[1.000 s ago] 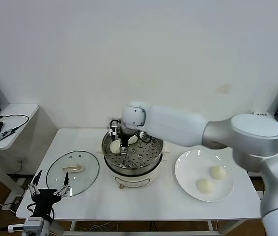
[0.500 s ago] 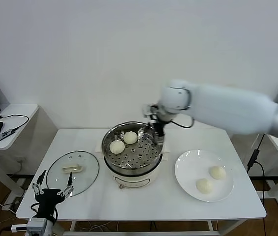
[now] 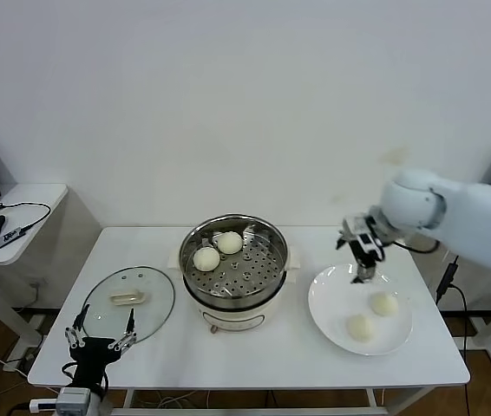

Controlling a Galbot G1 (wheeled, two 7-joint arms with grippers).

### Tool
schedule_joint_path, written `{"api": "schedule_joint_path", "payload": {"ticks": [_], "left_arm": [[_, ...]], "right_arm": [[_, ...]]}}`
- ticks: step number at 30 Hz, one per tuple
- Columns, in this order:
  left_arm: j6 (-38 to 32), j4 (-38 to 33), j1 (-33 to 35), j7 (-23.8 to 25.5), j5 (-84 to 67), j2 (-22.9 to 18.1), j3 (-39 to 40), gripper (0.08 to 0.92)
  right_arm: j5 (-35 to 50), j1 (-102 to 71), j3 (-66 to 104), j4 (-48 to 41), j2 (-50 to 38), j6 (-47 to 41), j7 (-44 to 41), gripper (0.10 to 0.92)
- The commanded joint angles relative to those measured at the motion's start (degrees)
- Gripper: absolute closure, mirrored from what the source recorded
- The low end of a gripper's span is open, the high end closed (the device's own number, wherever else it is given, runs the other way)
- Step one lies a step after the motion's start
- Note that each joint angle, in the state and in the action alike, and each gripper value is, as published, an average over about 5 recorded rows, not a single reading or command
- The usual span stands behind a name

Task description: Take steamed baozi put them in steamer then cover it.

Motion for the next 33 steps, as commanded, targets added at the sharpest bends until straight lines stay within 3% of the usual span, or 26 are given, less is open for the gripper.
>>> {"api": "schedule_joint_path", "payload": {"ticks": [1,15,33], "left_arm": [[-0.03,0.14,0.15,-0.02,0.34,-0.28,0.08,0.177],[-0.07,1.56,0.32,0.03,0.91,-0.81,-0.06,0.177],[-0.19,3.03,-0.17,0.02,0.83,-0.88,-0.35,0.177]], "right_arm": [[-10.48,-16.38,7.57,1.81,-9.56,3.09,0.11,0.203],[-13.24,-33.95,20.09,-3.17,-7.15,3.14,1.73,0.203],[-14.06,-38.42,23.18,-10.36,-0.96,3.07,3.44,0.213]]}}
